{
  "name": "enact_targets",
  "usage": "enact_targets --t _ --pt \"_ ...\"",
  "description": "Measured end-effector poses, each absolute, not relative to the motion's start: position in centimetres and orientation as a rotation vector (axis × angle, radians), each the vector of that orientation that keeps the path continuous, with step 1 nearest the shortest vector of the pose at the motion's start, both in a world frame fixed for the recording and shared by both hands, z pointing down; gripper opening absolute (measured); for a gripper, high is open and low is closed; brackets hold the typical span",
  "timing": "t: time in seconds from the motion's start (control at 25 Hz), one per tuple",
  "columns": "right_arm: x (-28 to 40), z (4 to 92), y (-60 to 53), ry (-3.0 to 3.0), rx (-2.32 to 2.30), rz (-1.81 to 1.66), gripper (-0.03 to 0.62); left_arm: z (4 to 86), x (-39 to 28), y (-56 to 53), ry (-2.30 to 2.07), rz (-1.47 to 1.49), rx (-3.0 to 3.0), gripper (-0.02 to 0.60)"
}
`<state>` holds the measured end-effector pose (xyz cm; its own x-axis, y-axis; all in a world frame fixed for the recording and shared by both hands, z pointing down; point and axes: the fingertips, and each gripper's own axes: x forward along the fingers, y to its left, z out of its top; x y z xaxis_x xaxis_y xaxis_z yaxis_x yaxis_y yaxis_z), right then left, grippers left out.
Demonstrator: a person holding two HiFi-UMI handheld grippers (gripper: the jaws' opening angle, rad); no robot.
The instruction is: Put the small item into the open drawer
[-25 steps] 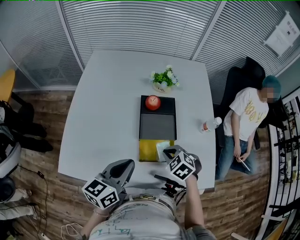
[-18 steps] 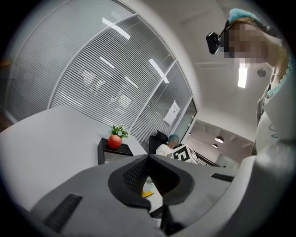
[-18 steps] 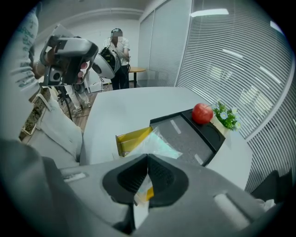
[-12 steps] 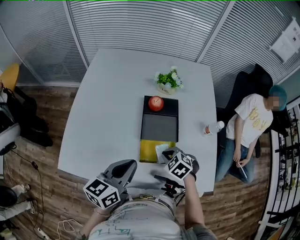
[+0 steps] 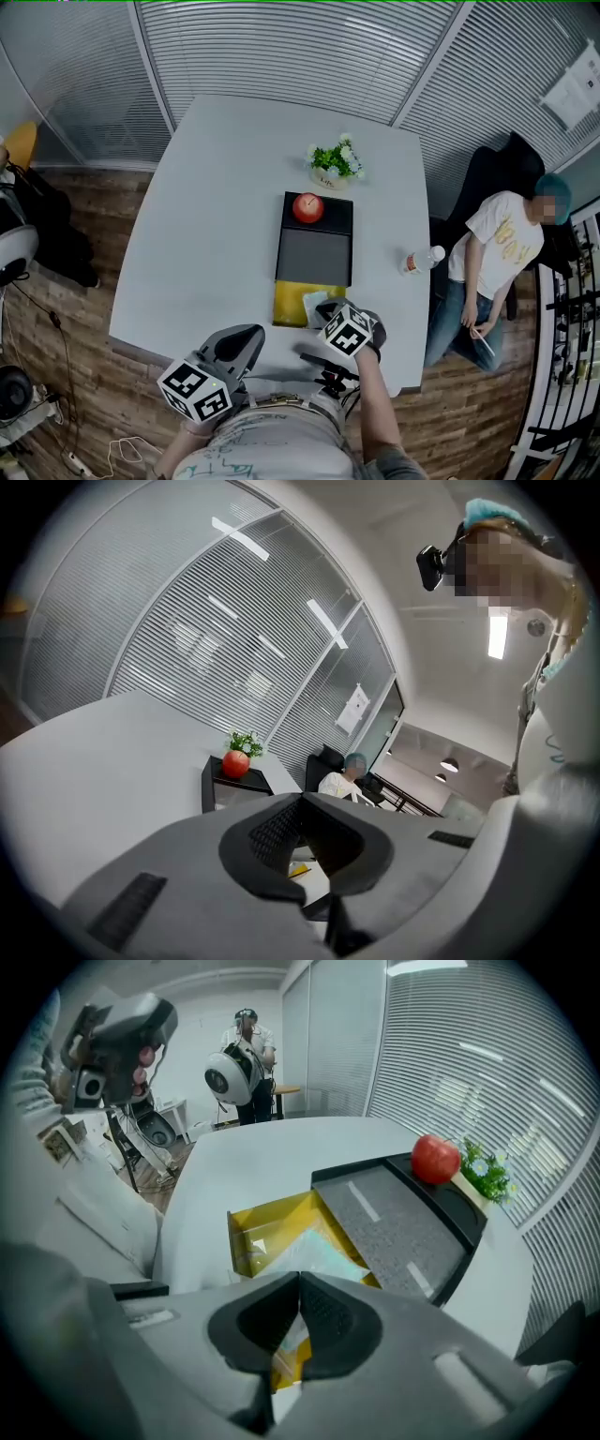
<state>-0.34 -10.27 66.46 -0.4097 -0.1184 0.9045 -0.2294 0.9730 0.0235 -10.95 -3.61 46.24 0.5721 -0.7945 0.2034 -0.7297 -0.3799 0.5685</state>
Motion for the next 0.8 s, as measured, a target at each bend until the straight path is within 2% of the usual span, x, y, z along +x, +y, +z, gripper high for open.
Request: enact_targets --t 0.8 --pt "-0.9 70.7 -11.8 -1.942 0.207 0.156 0.005 46.8 -11.2 -3.3 -1.261 -0.124 2.136 -0.003"
